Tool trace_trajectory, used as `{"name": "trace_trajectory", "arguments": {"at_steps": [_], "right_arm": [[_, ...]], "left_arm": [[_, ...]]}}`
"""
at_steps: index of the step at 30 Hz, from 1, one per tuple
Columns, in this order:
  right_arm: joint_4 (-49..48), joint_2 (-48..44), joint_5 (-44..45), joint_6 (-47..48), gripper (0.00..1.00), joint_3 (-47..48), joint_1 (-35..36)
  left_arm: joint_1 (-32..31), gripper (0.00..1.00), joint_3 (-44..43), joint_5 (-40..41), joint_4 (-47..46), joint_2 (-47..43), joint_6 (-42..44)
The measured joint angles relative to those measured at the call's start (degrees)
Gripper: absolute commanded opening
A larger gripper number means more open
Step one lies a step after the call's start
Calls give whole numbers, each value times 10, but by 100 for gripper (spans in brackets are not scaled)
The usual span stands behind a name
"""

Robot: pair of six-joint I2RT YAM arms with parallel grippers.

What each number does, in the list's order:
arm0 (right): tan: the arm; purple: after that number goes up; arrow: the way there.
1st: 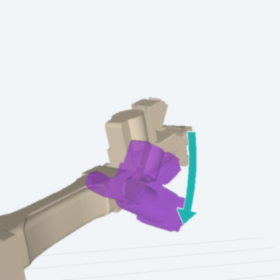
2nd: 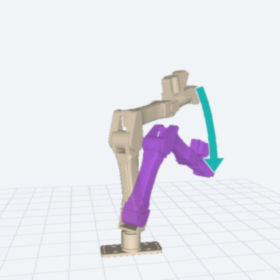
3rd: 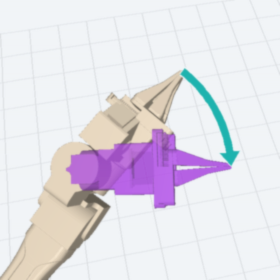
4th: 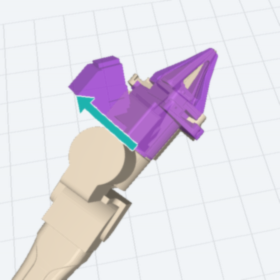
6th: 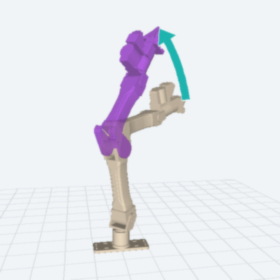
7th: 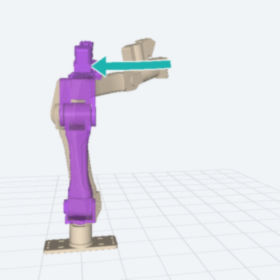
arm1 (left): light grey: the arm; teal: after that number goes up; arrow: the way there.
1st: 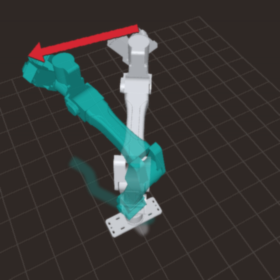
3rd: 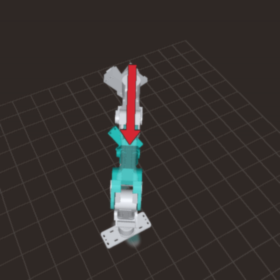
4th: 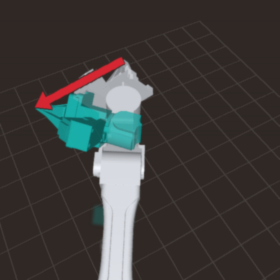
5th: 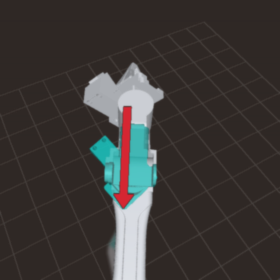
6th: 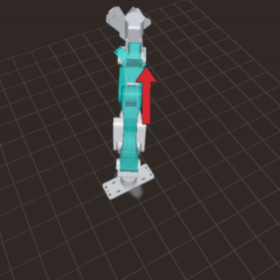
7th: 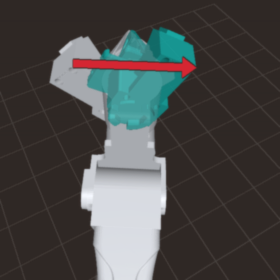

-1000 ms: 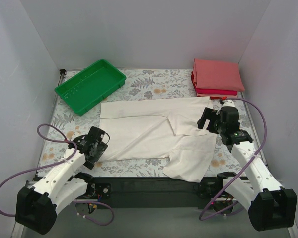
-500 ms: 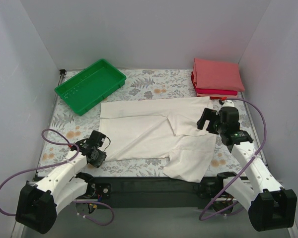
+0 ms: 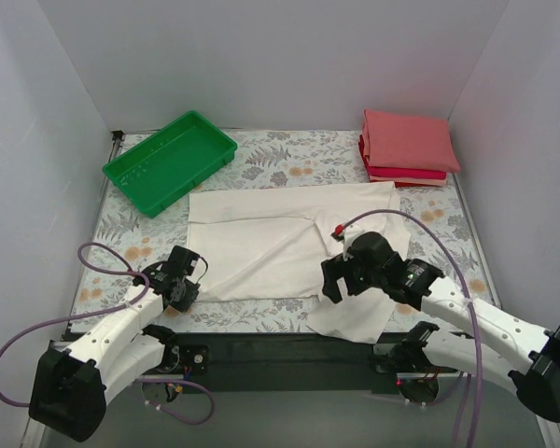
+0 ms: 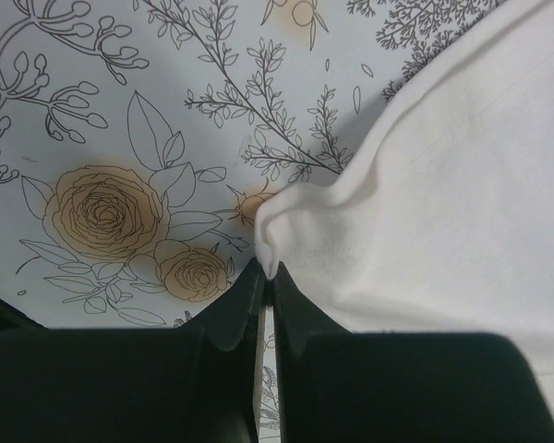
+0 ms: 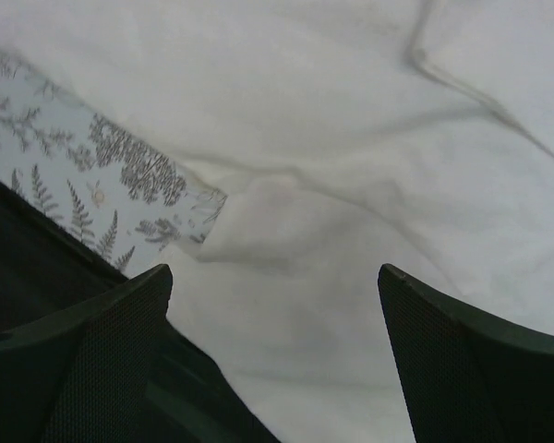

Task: Fold and stack the t-shirts
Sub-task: Fold the tshirt

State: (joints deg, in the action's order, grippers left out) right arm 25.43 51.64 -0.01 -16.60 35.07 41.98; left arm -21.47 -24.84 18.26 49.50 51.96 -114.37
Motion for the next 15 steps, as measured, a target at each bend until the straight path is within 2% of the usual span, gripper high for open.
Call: {"name": "trace_trajectory", "arguments": {"at_steps": [6, 8, 11, 15], "right_arm": [[53, 34, 19, -13, 94, -1, 195], [75, 54, 22, -26, 88, -1, 253], [110, 71, 30, -45, 82, -1, 302], [148, 75, 51, -64, 76, -8, 309]], "left_arm": [[0, 0, 3, 9, -7, -8, 0], [0, 0, 3, 11, -6, -8, 0], [0, 0, 4, 12, -7, -11, 0], [0, 0, 5, 12, -9, -16, 0]]}}
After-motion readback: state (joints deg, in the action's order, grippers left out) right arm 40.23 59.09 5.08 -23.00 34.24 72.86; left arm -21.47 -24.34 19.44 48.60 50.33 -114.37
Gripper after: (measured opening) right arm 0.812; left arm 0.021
